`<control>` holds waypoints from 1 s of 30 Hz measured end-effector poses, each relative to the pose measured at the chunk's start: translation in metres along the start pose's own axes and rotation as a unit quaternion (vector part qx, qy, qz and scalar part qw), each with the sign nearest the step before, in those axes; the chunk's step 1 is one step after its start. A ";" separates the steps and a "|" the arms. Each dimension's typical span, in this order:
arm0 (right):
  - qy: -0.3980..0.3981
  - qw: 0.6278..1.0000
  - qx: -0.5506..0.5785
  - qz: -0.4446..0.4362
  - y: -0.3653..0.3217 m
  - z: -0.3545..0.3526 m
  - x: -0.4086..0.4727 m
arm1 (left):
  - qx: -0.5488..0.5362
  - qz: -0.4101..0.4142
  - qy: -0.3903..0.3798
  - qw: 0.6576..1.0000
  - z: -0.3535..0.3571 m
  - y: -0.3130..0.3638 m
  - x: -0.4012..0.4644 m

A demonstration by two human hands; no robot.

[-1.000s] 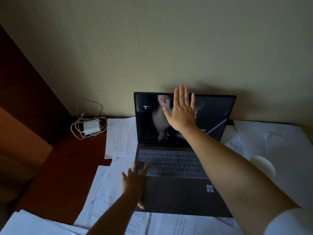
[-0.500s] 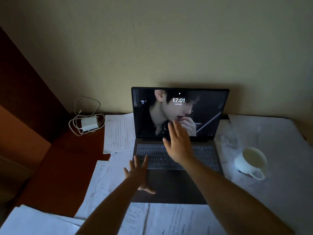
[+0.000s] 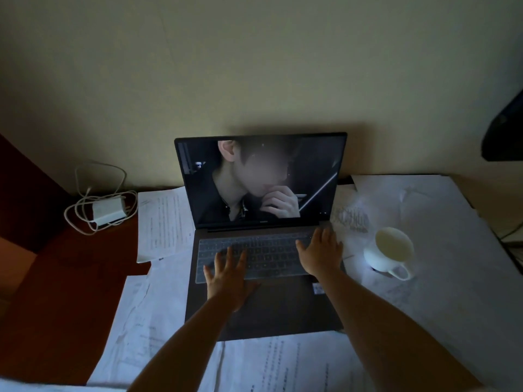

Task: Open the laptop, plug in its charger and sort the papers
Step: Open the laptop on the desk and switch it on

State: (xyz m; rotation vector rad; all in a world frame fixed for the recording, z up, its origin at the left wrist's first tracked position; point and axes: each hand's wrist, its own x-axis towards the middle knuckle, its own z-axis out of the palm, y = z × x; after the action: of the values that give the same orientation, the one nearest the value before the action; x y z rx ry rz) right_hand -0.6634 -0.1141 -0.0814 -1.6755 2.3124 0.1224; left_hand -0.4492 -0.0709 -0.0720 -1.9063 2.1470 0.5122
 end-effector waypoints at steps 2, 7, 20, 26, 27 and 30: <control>-0.006 1.000 0.010 0.017 0.004 0.000 0.010 | -0.005 -0.002 0.024 1.000 0.001 0.002 0.004; 0.052 0.998 0.036 0.015 0.004 0.007 0.017 | -0.018 -0.016 0.047 0.999 0.003 0.006 0.013; 0.069 0.997 0.046 0.006 0.011 0.016 0.014 | -0.012 -0.017 0.067 0.998 0.009 0.006 0.006; 0.076 0.996 0.054 -0.010 0.015 0.016 0.016 | -0.019 -0.046 0.067 0.997 0.022 0.017 -0.010; 0.073 0.996 0.057 -0.012 0.015 0.015 0.017 | -0.015 -0.049 0.065 0.997 0.024 0.020 -0.013; 0.069 0.996 0.053 -0.016 0.017 0.012 0.018 | -0.007 -0.057 0.064 0.996 0.030 0.029 -0.022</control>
State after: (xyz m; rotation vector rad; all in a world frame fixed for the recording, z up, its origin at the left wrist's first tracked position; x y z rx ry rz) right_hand -0.6829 -0.1227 -0.0994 -1.7157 2.3446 -0.1256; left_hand -0.4771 -0.0359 -0.0874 -2.1077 2.0984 0.3954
